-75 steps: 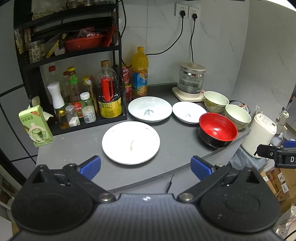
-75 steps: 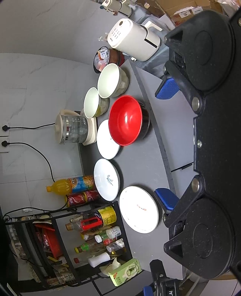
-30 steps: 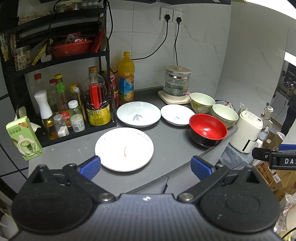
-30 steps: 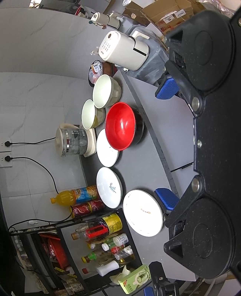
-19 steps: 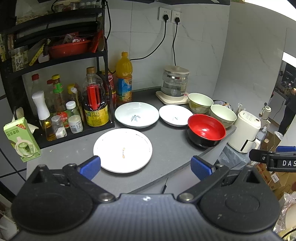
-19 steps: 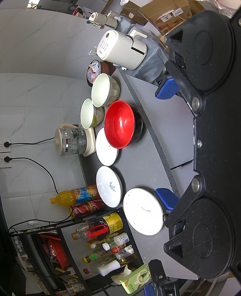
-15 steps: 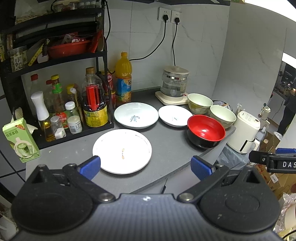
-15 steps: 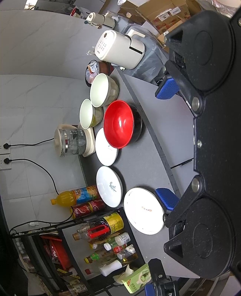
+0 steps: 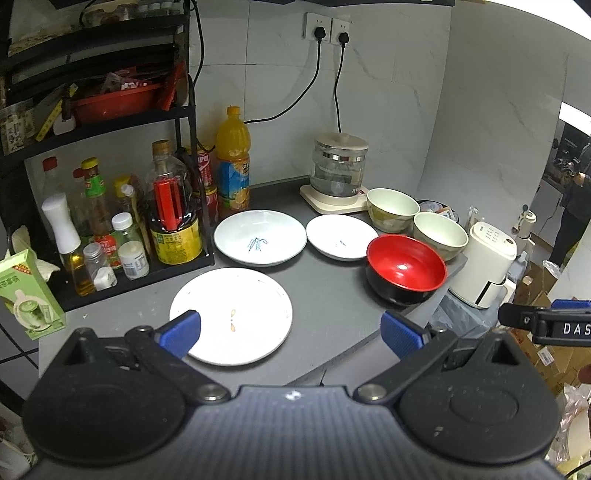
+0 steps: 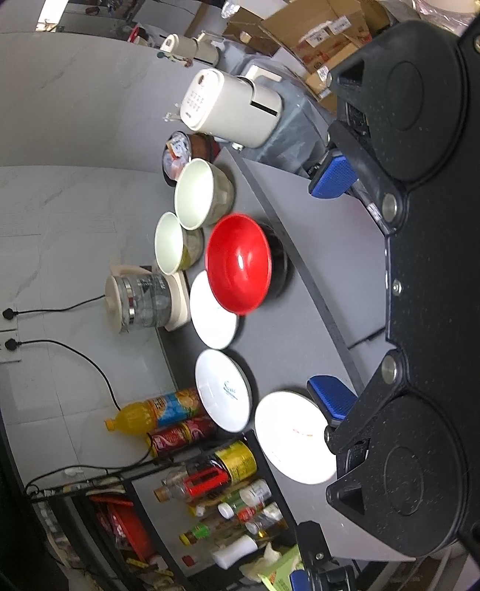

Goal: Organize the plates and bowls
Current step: 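Move both tools toward the red bowl and cream bowls, then reach the right gripper to the large cream bowl rim and close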

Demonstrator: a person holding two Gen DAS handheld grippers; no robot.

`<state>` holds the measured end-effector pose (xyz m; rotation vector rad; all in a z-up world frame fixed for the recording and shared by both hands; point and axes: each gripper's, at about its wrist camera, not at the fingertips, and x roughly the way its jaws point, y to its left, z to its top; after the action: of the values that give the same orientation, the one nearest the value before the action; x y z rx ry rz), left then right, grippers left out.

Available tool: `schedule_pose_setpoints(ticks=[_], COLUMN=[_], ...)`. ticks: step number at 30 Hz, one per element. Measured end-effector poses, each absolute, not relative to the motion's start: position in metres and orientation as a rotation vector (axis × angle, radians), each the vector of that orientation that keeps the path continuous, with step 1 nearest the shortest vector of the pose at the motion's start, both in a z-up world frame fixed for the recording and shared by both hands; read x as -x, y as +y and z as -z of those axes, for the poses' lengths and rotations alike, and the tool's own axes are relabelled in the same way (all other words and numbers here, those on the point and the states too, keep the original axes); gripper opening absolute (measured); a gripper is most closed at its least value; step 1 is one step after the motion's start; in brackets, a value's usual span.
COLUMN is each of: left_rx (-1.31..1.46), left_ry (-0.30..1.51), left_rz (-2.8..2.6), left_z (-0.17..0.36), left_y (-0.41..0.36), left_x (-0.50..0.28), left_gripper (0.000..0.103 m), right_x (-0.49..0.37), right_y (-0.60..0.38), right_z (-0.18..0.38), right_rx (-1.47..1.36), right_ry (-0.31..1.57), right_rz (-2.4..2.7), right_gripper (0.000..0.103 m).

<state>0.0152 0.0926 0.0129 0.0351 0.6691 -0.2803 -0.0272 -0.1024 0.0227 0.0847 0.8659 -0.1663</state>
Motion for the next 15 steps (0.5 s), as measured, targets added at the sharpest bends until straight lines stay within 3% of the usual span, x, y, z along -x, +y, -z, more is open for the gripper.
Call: schedule_pose_setpoints(ticks=[15], left_rx=[-0.03], left_ry=[0.68], left_rz=[0.254], left_z=[-0.01], left_y=[0.014], left_x=[-0.079], left_gripper=[0.103], right_x=[-0.037], right_y=[-0.164], right_z=[-0.014], right_rx=[-0.097], right_ry=[0.849], right_rz=[0.086], right_gripper=[0.103])
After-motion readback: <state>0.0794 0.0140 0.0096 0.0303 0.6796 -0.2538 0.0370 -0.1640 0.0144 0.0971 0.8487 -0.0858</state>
